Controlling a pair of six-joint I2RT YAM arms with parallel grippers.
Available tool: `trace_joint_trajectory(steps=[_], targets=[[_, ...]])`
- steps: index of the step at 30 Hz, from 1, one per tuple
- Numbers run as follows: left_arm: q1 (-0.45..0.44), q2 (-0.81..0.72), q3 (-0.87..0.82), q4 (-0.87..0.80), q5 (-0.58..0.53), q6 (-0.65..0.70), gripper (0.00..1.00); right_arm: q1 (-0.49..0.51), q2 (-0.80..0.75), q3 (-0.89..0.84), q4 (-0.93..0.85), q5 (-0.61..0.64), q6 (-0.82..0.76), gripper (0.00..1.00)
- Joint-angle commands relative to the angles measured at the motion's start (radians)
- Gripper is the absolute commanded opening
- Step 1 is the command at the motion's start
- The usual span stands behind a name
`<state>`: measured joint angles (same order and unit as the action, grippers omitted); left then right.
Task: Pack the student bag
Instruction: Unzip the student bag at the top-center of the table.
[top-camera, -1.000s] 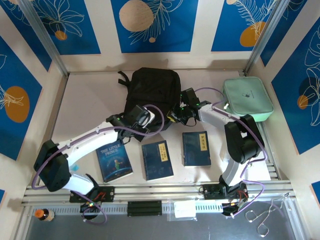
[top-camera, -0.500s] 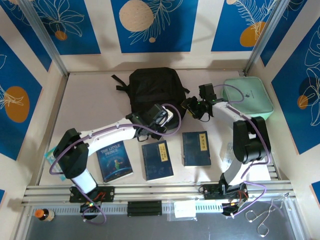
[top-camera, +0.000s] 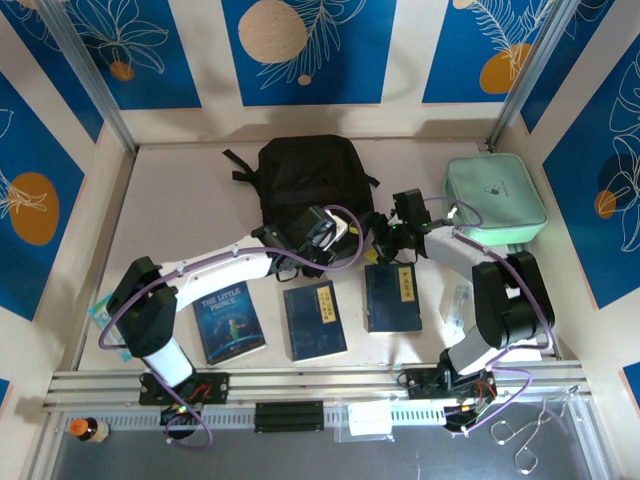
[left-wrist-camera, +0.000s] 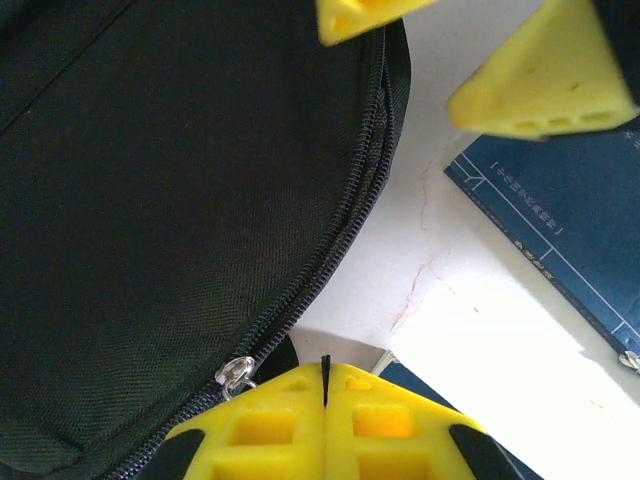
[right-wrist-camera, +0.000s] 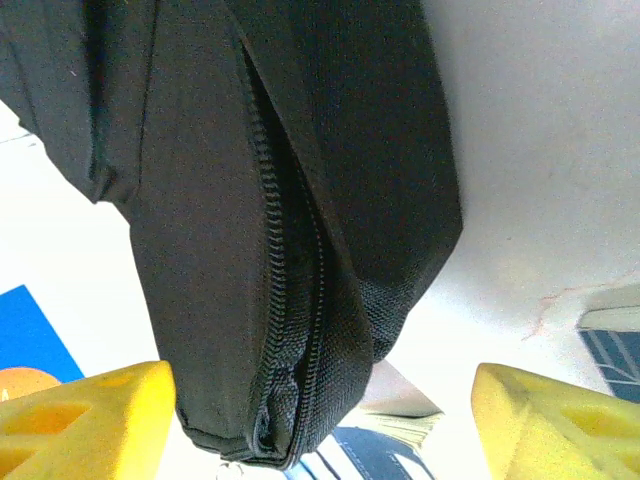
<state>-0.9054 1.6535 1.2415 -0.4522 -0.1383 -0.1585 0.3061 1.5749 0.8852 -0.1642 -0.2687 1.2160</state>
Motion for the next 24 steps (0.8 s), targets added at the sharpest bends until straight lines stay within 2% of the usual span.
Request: trace_joint_trajectory(steps=[1,4,9,12,14,24], targets=[[-0.004,0.004,-0.009,0.006,-0.021,0.006,0.00,0.030,0.047,0.040,0.042,-0.056,0.064,0.73],[-0.005,-0.003,-0.019,0.003,-0.026,0.006,0.00,0.052,0.081,0.056,0.047,-0.040,0.091,0.65],[0.001,-0.026,-0.022,-0.044,-0.095,-0.009,0.00,0.052,0.110,0.077,0.000,0.000,0.093,0.37],[0.028,-0.064,-0.059,-0.058,-0.145,-0.021,0.00,0.039,0.103,0.081,-0.027,0.042,0.074,0.24],[0.061,-0.100,-0.106,-0.049,-0.156,-0.042,0.00,0.029,0.096,0.080,-0.043,0.066,0.062,0.19],[0.211,-0.223,-0.271,0.021,-0.119,-0.092,0.00,0.008,0.079,0.103,-0.093,0.111,0.020,0.16]])
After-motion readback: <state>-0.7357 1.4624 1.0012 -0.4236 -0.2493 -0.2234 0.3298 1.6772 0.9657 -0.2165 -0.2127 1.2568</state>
